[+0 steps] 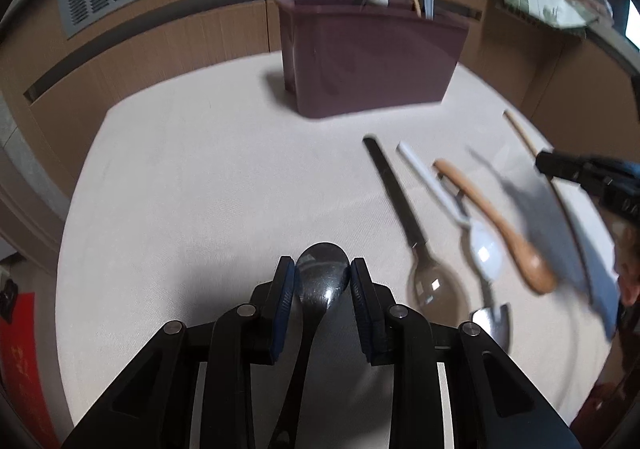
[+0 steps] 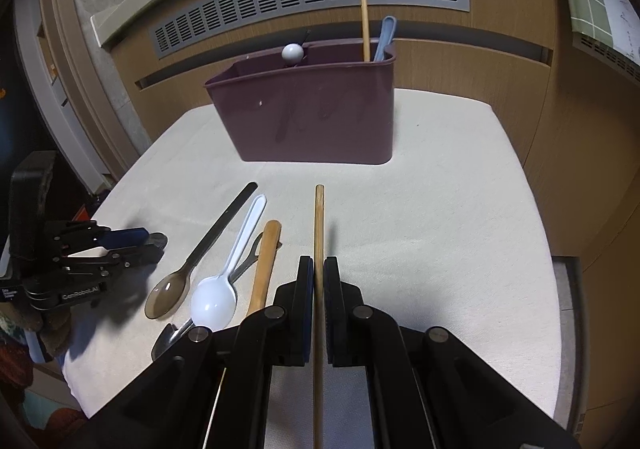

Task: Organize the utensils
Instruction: 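Lift the steel spoon and chopstick toward the purple caddy with both tools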

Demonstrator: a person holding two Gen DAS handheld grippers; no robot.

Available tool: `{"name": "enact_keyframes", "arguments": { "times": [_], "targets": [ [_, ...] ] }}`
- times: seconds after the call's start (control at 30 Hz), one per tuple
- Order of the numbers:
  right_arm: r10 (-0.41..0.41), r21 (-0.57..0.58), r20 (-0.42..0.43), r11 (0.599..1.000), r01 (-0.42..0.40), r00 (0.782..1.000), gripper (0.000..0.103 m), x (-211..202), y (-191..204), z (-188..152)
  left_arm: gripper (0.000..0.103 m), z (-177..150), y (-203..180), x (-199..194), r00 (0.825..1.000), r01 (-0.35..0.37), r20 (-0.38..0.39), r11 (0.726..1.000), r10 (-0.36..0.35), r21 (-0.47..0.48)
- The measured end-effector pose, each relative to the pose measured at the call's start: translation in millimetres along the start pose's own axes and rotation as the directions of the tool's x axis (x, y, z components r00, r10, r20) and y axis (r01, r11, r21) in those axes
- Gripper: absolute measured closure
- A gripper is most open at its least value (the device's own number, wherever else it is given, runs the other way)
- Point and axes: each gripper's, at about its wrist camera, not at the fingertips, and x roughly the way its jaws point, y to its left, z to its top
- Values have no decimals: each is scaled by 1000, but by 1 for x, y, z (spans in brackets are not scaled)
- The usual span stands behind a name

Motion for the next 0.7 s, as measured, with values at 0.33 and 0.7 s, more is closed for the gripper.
{"name": "enact_keyframes", "arguments": {
  "times": [0.33,0.7],
  "targets": [
    [4,44,20,999,-5,1000,99,-3,-7,2,74,20,-6,-46,978,118,185,987,-97,-106],
    [6,50,89,999,-11,996,99,-18,-8,12,74,37,-18,-68,937,209,315,965,-150,-162]
  ]
}}
